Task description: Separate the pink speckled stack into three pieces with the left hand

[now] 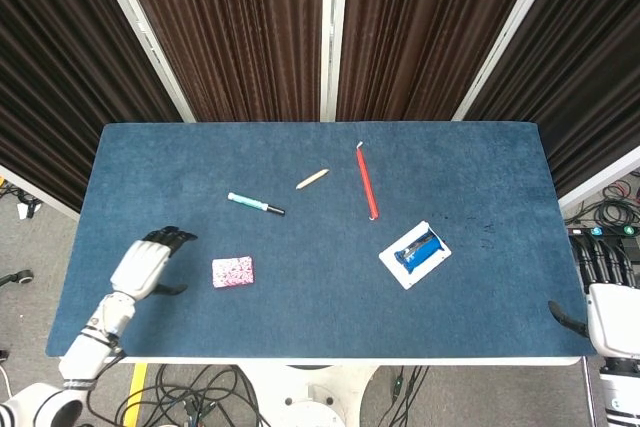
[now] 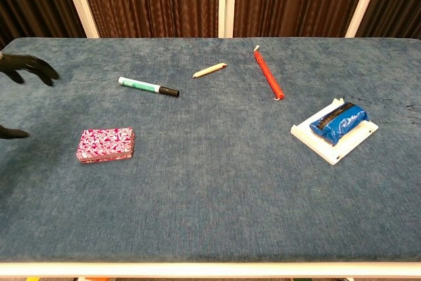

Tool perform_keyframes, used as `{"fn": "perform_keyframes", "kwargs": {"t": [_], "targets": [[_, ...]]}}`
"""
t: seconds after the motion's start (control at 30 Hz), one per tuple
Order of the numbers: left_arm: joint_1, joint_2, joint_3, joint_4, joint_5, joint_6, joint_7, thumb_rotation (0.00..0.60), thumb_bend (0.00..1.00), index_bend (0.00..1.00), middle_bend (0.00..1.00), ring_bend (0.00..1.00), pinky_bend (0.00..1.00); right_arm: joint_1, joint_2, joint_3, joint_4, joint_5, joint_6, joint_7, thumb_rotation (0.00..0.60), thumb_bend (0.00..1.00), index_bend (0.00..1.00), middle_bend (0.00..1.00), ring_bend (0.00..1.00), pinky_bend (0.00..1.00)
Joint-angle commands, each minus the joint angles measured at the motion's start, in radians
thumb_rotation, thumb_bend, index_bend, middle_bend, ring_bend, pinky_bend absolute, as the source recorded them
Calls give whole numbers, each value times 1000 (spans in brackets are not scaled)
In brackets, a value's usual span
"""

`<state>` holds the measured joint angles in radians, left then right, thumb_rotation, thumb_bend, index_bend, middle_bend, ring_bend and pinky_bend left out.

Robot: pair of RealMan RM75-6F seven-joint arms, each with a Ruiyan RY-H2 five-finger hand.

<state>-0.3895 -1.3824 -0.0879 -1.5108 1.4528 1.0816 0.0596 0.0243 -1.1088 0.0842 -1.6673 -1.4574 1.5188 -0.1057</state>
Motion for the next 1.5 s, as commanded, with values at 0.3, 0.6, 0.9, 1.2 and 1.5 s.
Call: {"fn": "perform_keyframes", "kwargs": {"t": [0.3, 0.6, 0.9, 1.2, 1.5], "targets": [[-96, -152, -41, 64, -209, -142, 183, 600, 139, 230, 248, 154, 264, 1, -3, -1, 0, 3, 0, -7, 600, 94, 0, 0, 0, 0], [-107, -197, -45, 9, -287, -105, 265, 600, 146, 230, 254, 154, 260, 3, -3, 3, 8, 7, -1, 1, 600, 96, 0, 0, 0, 0], [-115, -240, -52, -55, -376, -35, 383, 600, 147, 230, 278, 154, 257, 1, -9, 7, 9, 13, 5, 2, 600, 99, 0, 0, 0, 0], [-94, -341, -41, -13, -419, 83, 474, 600, 147, 247, 305, 154, 221, 0, -18, 10, 24, 22, 3, 15, 600, 101, 0, 0, 0, 0], [-91, -367, -36, -4, -445, 92, 496, 600, 147, 247, 306, 154, 219, -1, -22, 10, 38, 29, -1, 25, 600, 101, 0, 0, 0, 0]]}}
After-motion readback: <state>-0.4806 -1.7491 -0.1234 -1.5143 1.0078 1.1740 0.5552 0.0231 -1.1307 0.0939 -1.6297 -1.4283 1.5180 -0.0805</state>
